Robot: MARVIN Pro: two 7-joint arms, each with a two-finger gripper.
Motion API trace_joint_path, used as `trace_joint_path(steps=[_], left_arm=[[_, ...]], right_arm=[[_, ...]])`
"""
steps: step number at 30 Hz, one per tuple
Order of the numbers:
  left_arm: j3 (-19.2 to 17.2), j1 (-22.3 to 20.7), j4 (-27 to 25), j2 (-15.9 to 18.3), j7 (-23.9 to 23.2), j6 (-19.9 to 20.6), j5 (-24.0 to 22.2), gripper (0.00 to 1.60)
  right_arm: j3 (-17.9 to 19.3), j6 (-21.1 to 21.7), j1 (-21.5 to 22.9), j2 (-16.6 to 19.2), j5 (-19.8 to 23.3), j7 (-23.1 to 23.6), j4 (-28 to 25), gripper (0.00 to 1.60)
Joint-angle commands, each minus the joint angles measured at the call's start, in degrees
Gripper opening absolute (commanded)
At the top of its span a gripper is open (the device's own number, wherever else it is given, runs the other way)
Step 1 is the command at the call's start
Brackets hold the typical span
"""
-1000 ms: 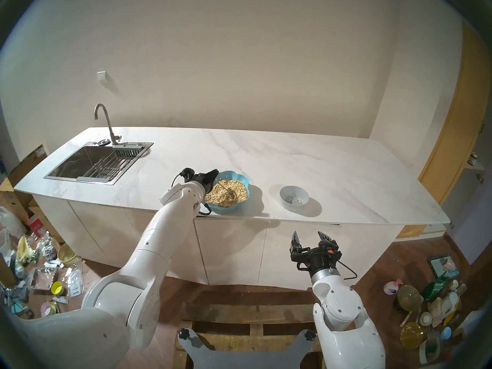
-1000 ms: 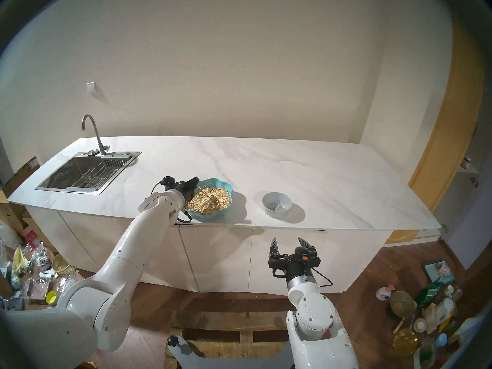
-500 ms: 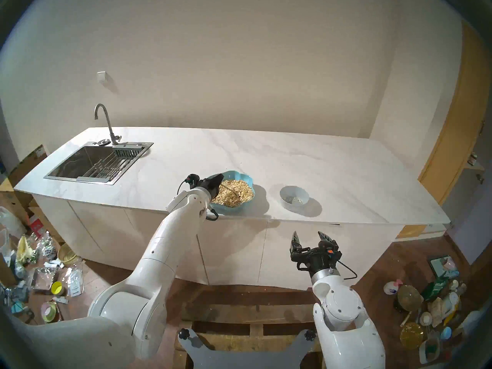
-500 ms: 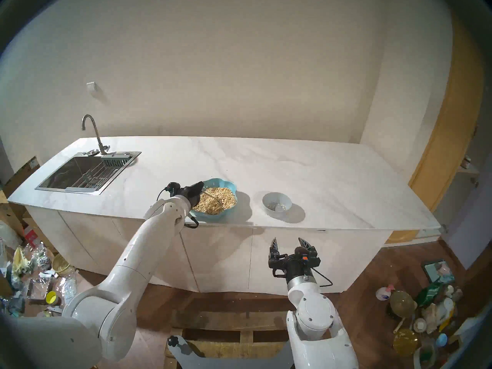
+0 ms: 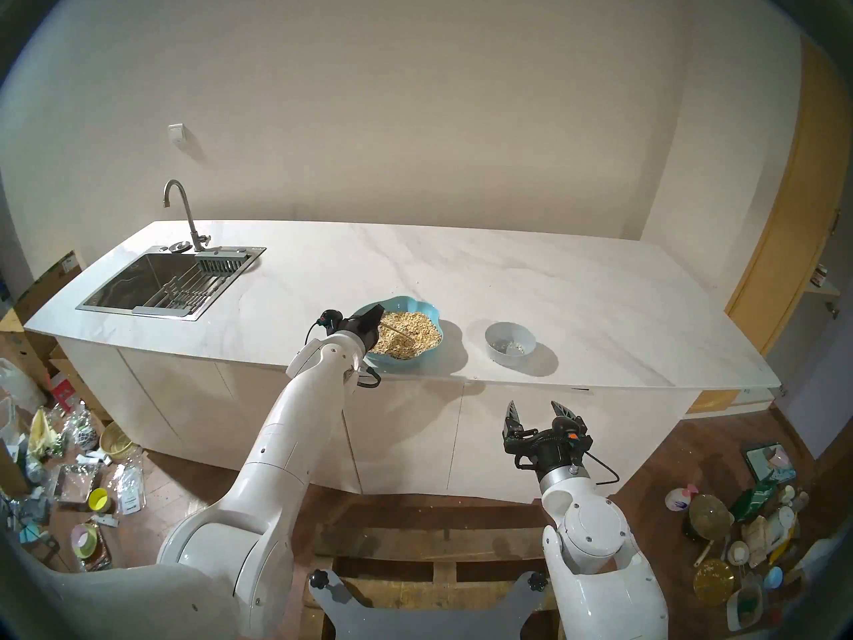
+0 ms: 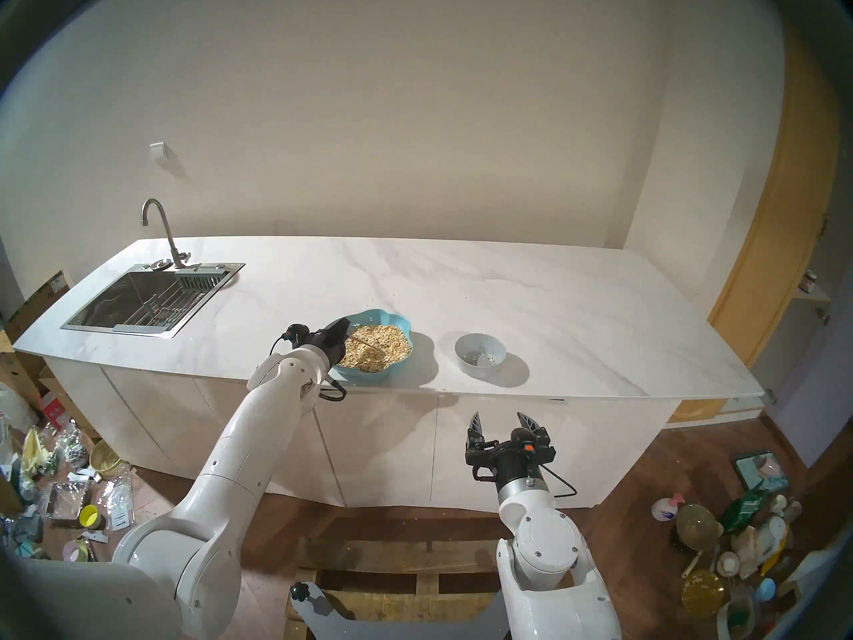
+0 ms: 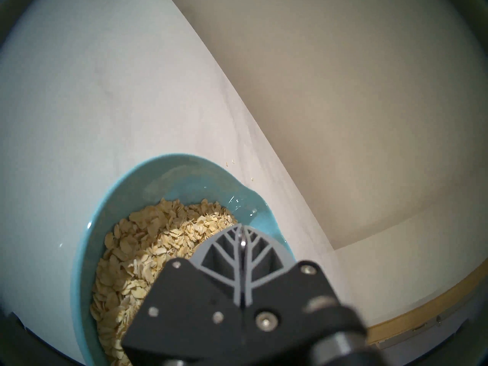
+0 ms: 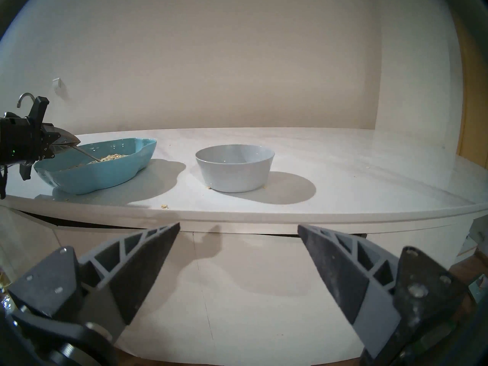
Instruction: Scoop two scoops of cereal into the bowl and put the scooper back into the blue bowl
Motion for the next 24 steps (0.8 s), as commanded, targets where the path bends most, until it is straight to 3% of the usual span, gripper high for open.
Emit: trace_joint_path(steps=[1,12,24], left_arm=[[-1.1,-0.7,-2.7,-1.2,-0.8,0.1,-1.8,0.0],[-3.4,-1.2,-2.0,-1.8,-1.1,0.1,-4.6,0.0],[-2.8,-2.1,-1.1,-0.4,-2.7,0.8,-4.5,0.0]], right_arm=[[0.0,-0.2,0.3,0.0,0.0,0.0,-1.4,1.6],[0.0,-0.2,0.3,0.0,0.0,0.0,-1.4,1.6],[0.0,-0.2,0.3,0.0,0.0,0.0,-1.4,1.6]])
